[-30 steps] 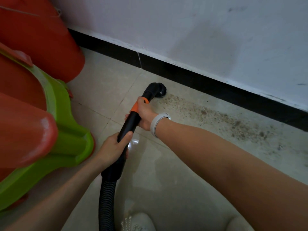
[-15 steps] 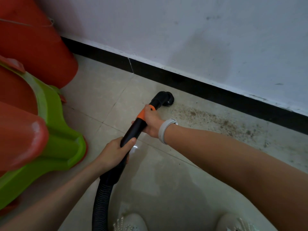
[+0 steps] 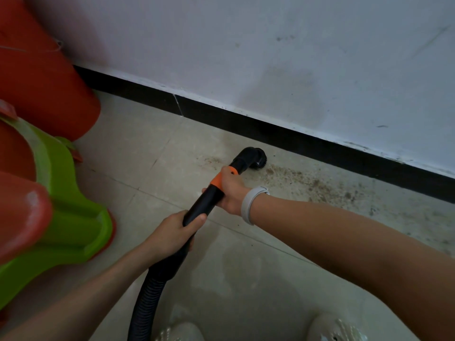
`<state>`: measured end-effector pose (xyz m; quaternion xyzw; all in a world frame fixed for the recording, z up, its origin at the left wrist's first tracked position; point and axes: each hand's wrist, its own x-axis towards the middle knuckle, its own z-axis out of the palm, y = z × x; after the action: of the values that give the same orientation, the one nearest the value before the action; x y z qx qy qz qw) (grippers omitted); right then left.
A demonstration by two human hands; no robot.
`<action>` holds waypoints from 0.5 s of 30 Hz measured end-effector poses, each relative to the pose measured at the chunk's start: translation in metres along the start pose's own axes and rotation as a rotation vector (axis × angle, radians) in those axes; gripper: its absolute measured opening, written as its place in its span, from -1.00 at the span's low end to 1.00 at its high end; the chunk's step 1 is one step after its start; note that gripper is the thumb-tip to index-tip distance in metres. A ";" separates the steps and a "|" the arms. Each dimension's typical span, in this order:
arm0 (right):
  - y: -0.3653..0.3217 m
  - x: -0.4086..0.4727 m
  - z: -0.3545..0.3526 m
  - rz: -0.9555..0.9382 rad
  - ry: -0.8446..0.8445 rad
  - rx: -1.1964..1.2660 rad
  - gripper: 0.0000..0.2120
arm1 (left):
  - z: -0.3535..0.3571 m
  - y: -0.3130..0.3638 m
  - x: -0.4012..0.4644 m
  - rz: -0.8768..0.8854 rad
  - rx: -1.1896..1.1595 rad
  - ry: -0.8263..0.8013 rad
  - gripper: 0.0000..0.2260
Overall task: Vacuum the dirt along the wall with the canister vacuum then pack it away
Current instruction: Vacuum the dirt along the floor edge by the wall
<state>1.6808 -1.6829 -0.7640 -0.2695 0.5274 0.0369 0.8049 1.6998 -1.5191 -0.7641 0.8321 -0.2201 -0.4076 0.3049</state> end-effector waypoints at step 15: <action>-0.016 0.012 -0.010 -0.113 0.049 -0.015 -0.76 | 0.013 0.020 0.006 0.046 0.131 0.184 -0.67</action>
<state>1.6829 -1.7042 -0.7711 -0.3057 0.5305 -0.0109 0.7906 1.6905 -1.5406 -0.7597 0.8790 -0.2364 -0.3069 0.2780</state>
